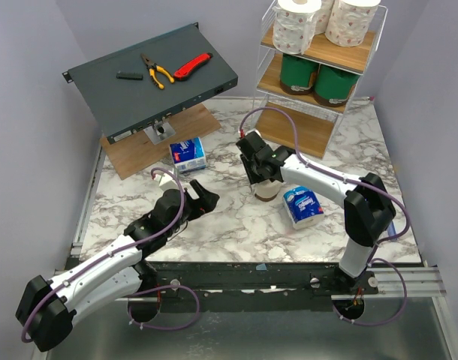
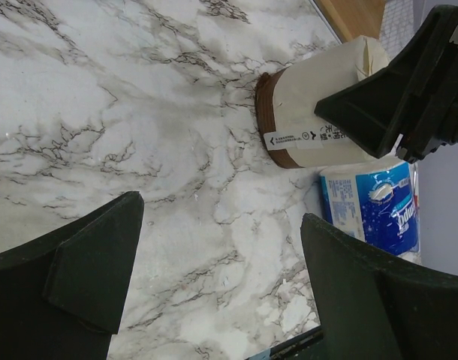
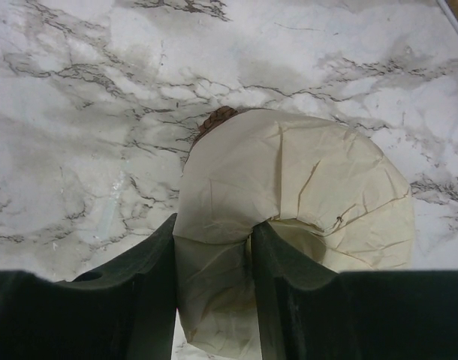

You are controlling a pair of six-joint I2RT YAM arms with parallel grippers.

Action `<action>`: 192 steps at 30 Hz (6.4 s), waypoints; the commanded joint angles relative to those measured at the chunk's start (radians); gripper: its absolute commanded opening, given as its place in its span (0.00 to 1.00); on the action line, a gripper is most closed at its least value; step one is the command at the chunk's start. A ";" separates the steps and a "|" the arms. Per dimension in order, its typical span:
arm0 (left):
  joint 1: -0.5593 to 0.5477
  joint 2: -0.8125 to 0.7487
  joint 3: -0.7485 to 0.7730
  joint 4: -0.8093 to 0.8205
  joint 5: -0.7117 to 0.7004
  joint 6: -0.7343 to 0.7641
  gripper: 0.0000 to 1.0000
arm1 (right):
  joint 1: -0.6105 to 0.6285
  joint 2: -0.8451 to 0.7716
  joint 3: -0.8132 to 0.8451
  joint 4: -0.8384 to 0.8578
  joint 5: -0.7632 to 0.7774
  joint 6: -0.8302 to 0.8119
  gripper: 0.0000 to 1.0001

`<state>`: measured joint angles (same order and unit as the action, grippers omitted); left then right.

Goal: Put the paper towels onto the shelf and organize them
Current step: Pick up the paper towel from the center of the board, then place the paper towel on the shelf.

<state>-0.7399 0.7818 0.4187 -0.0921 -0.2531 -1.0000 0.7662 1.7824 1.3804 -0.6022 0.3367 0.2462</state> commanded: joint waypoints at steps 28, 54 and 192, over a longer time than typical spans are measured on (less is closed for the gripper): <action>-0.010 -0.090 -0.025 -0.013 -0.033 0.032 0.89 | -0.239 0.060 0.116 0.360 0.416 -0.110 0.34; -0.018 -0.063 -0.030 -0.018 -0.028 0.018 0.89 | -0.368 0.140 0.040 0.494 0.397 -0.130 0.33; -0.009 1.582 1.441 0.270 0.443 0.004 0.33 | -0.260 -1.342 -0.742 0.272 0.192 0.364 0.86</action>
<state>-0.7357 2.3226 1.7966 0.2111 0.1497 -0.9539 0.5087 0.4522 0.6197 -0.3420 0.4931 0.6270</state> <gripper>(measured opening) 0.368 0.857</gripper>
